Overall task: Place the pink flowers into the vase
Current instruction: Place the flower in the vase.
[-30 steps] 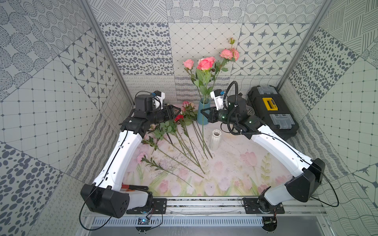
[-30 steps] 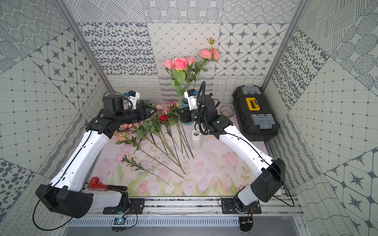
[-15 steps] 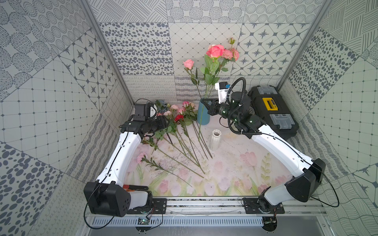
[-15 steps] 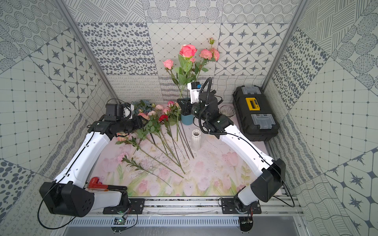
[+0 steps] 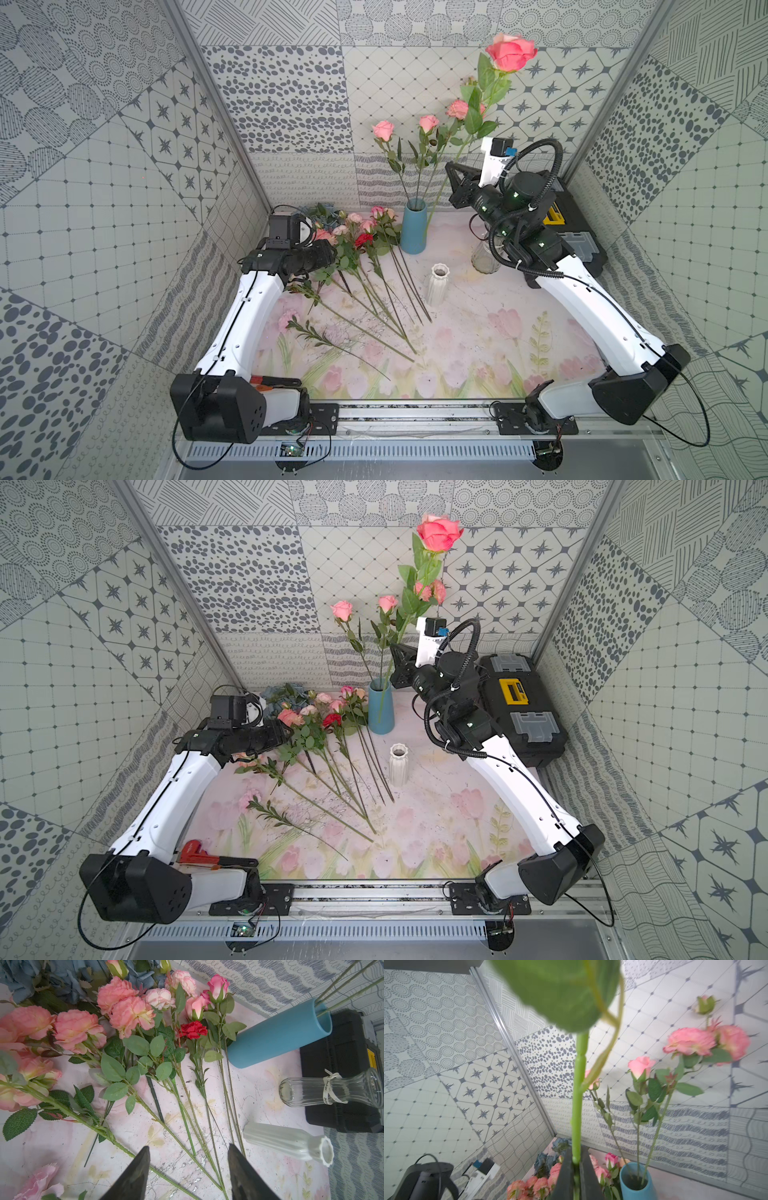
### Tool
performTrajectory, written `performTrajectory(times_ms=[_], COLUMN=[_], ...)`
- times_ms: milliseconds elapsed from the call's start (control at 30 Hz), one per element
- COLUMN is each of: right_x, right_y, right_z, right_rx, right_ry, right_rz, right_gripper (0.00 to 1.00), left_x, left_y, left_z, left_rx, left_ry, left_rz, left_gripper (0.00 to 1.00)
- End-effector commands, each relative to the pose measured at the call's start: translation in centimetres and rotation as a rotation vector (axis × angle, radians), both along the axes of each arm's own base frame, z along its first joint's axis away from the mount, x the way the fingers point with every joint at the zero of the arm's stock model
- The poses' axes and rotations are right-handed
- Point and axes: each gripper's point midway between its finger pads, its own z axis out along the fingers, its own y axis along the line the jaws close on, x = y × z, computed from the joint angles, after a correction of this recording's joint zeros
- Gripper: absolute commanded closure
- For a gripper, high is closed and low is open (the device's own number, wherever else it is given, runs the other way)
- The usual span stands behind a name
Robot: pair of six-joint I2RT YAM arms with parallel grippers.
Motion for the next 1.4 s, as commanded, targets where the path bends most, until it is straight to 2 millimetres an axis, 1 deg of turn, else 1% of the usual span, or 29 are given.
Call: performTrajectory(times_ms=[0, 167, 333, 500, 600, 733, 867, 1133, 1367], right_x=[-0.7, 0.4, 0.9, 1.5, 1.8, 2.4, 3.0, 4.8, 5.6], right_y=[-3.8, -7.0, -9.4, -12.1, -13.5, -14.8, -15.7, -16.8, -18.2], right_z=[4.4, 5.2, 5.6, 5.2, 4.8, 3.8, 2.4, -1.0, -4.3], right_rx=[0.032, 0.016, -0.060, -0.166, -0.191, -0.199, -0.188, -0.203, -0.180], right_ry=[-0.141, -0.173, -0.212, -0.229, -0.227, -0.206, -0.192, -0.139, -0.083], right_rz=[-0.120, -0.218, -0.356, -0.534, -0.595, -0.630, -0.645, -0.689, -0.714], right_gripper=[1.00, 1.00, 1.00, 1.00, 1.00, 1.00, 1.00, 1.00, 1.00], left_x=[0.2, 0.2, 0.2, 0.2, 0.3, 0.4, 0.4, 0.5, 0.5], left_y=[0.3, 0.3, 0.3, 0.3, 0.2, 0.2, 0.2, 0.2, 0.2], left_z=[0.4, 0.3, 0.2, 0.1, 0.0, -0.2, -0.4, -0.5, -0.6], left_rx=[0.001, -0.003, -0.006, -0.014, -0.020, -0.024, -0.024, -0.026, -0.029], left_ry=[-0.025, -0.023, -0.020, -0.018, -0.012, -0.006, -0.003, 0.002, 0.006], left_rz=[-0.009, -0.011, -0.010, -0.010, -0.012, -0.014, -0.013, -0.013, -0.012], left_gripper=[0.41, 0.41, 0.41, 0.41, 0.41, 0.41, 0.41, 0.41, 0.41])
